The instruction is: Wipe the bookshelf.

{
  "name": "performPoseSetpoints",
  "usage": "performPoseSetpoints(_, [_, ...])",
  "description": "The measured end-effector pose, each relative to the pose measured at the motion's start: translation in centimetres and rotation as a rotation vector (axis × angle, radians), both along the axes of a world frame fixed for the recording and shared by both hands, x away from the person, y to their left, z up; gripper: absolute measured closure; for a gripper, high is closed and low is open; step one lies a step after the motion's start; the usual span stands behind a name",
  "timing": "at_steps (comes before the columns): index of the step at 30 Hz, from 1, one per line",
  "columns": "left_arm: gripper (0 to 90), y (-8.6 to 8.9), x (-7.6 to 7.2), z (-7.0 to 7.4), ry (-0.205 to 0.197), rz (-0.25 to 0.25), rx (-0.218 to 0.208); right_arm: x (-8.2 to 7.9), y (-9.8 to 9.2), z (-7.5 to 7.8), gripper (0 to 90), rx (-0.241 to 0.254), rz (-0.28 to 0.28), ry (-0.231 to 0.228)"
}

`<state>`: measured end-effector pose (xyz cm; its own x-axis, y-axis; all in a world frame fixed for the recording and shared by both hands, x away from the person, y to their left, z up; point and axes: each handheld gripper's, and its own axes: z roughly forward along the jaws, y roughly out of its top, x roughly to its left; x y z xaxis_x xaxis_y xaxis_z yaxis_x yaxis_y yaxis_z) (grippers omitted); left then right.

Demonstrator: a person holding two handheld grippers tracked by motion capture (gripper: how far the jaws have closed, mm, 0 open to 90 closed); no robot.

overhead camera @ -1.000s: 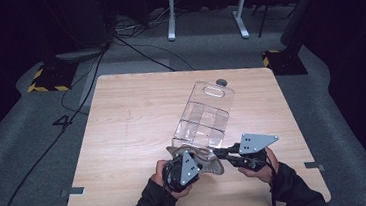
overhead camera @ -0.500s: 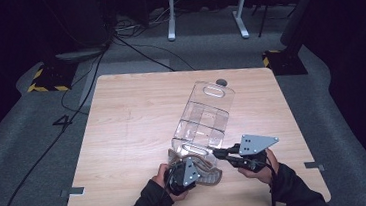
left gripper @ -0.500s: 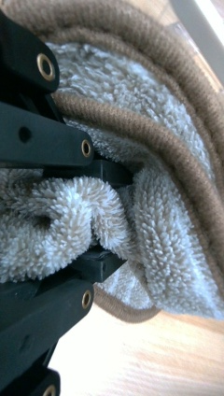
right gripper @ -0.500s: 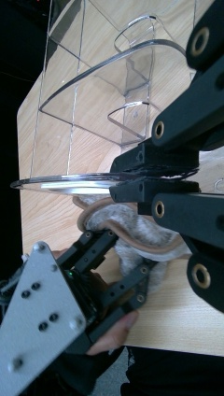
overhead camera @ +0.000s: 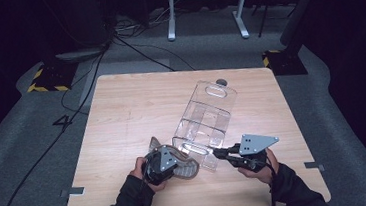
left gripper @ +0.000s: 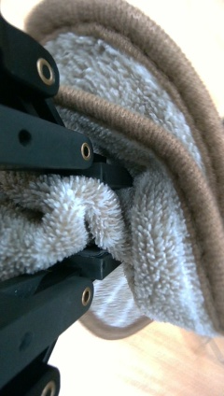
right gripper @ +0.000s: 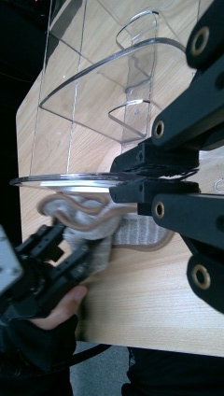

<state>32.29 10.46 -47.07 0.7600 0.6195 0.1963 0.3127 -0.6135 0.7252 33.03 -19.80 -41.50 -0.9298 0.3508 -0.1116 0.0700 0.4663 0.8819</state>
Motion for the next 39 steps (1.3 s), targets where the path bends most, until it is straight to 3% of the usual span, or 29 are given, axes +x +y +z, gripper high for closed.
performPoseSetpoints(1, [68.0, 0.3, -0.1, 0.6, -0.026, 0.018, -0.022, 0.0, 0.0, 0.0, 86.6, 0.0, 0.0, 0.0])
performPoseSetpoints(2, [68.3, 0.7, -0.3, 1.6, -0.056, 0.029, -0.072, 0.0, 0.0, -0.1, 86.5, -0.001, -0.001, 0.0])
performPoseSetpoints(3, [68.3, 0.7, -0.3, 1.6, -0.056, 0.029, -0.072, 0.0, 0.0, -0.1, 86.5, -0.001, -0.001, 0.0])
performPoseSetpoints(4, [68.3, 0.8, -0.8, 2.7, -0.105, 0.037, -0.107, 0.0, 0.0, -0.1, 86.5, 0.0, -0.001, 0.004])
performPoseSetpoints(5, [68.3, 0.8, -1.0, 3.2, -0.122, 0.033, -0.138, 0.1, 0.0, -0.1, 86.5, -0.001, -0.001, 0.005])
performPoseSetpoints(10, [68.1, -0.4, -1.5, 4.3, -0.16, -0.006, -0.166, 0.1, 0.1, -0.2, 86.5, -0.003, -0.003, 0.008])
performPoseSetpoints(16, [67.9, -2.9, -2.1, 4.6, -0.154, -0.073, -0.172, 0.1, 0.2, -0.3, 86.4, -0.006, -0.01, 0.008])
performPoseSetpoints(20, [67.9, -4.9, -2.8, 4.1, -0.162, -0.139, -0.126, 0.1, 0.3, -0.4, 86.4, -0.007, -0.013, 0.008])
performPoseSetpoints(24, [67.3, -7.2, -3.1, 2.3, -0.143, -0.178, -0.083, 0.1, 0.3, -0.4, 86.5, -0.01, -0.019, 0.005])
performPoseSetpoints(25, [67.4, -7.3, -3.1, 2.1, -0.145, -0.184, -0.076, 0.1, 0.3, -0.4, 86.5, -0.011, -0.021, 0.004])
performPoseSetpoints(27, [67.4, -7.2, -2.9, 1.4, -0.109, -0.182, -0.08, 0.1, 0.3, -0.5, 86.5, -0.01, -0.021, 0.004])
performPoseSetpoints(30, [67.6, -7.5, -2.6, -0.2, -0.08, -0.192, -0.015, 0.1, 0.3, -0.5, 86.4, -0.01, -0.02, 0.005])
performPoseSetpoints(33, [67.7, -7.4, -2.4, -0.8, -0.07, -0.204, 0.001, 0.0, 0.3, -0.5, 86.4, -0.012, -0.021, 0.006])
performPoseSetpoints(37, [67.8, -6.2, -1.7, -1.3, -0.049, -0.184, 0.048, 0.0, 0.2, -0.6, 86.4, -0.011, -0.02, 0.01])
performPoseSetpoints(39, [67.8, -4.9, -1.1, -1.5, -0.024, -0.154, 0.037, 0.1, 0.2, -0.6, 86.4, -0.011, -0.019, 0.01])
